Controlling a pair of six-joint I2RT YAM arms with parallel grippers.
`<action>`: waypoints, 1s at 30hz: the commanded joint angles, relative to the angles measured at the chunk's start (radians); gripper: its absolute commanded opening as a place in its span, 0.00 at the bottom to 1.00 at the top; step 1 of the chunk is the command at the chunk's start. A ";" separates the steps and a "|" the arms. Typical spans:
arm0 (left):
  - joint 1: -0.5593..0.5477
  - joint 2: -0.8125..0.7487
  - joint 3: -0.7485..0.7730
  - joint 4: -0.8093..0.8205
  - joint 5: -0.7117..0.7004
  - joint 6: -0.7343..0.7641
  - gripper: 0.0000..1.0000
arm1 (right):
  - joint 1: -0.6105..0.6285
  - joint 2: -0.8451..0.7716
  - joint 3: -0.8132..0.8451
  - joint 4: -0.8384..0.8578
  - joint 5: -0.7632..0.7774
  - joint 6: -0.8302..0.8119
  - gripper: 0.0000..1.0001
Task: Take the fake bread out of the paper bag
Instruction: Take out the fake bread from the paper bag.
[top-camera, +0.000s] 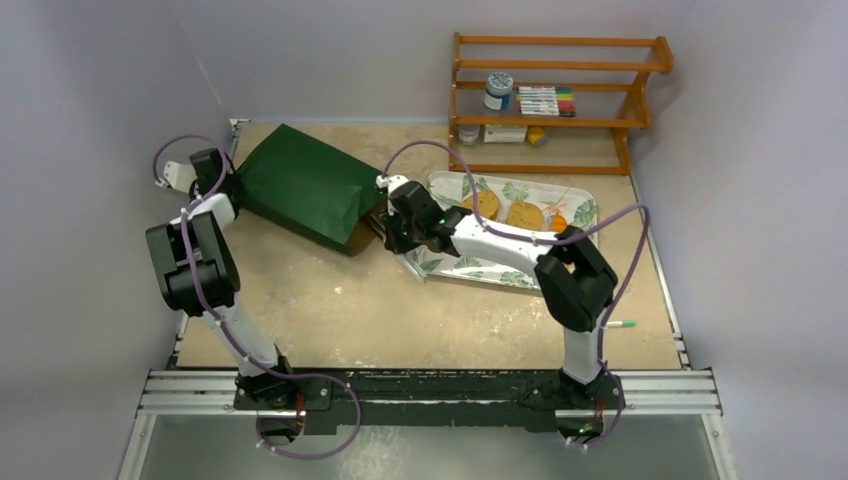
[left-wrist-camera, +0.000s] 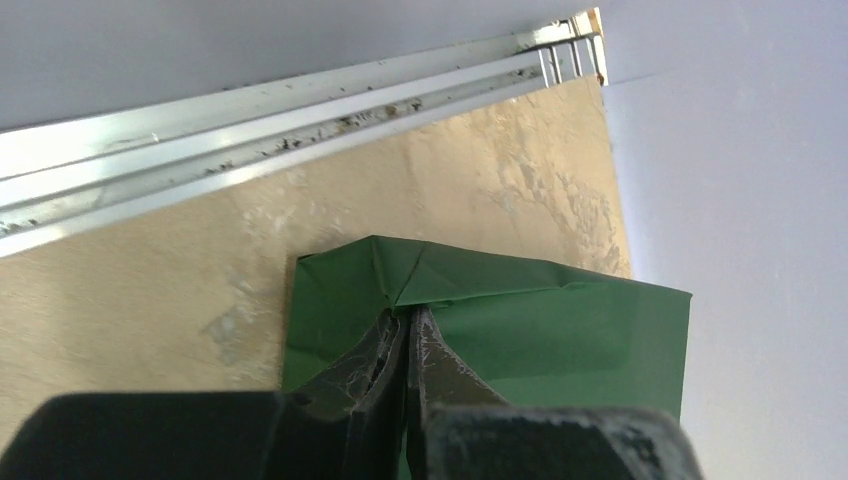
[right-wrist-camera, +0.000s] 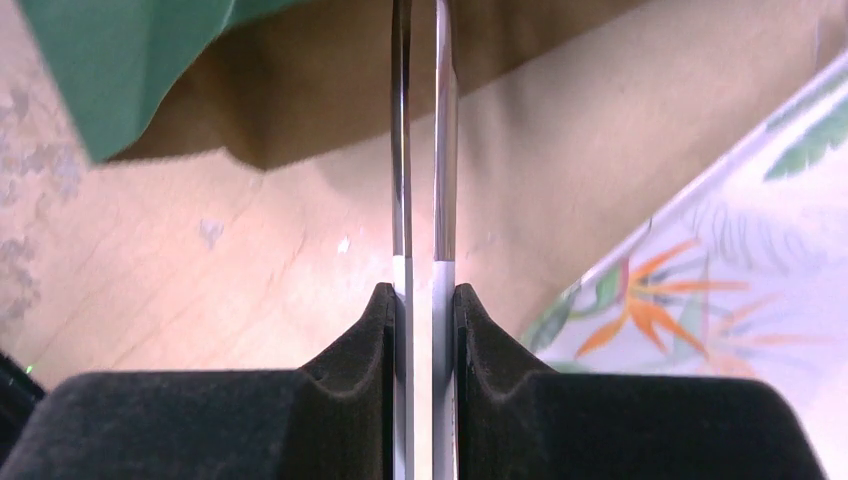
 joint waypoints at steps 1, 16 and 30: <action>-0.047 0.012 0.075 -0.058 -0.076 -0.031 0.00 | 0.027 -0.174 -0.111 0.051 0.010 0.048 0.00; -0.105 0.010 0.183 -0.241 -0.192 -0.080 0.00 | 0.095 -0.626 -0.427 -0.158 0.139 0.269 0.00; -0.108 0.027 0.203 -0.270 -0.228 -0.066 0.00 | 0.109 -0.912 -0.457 -0.464 0.288 0.468 0.00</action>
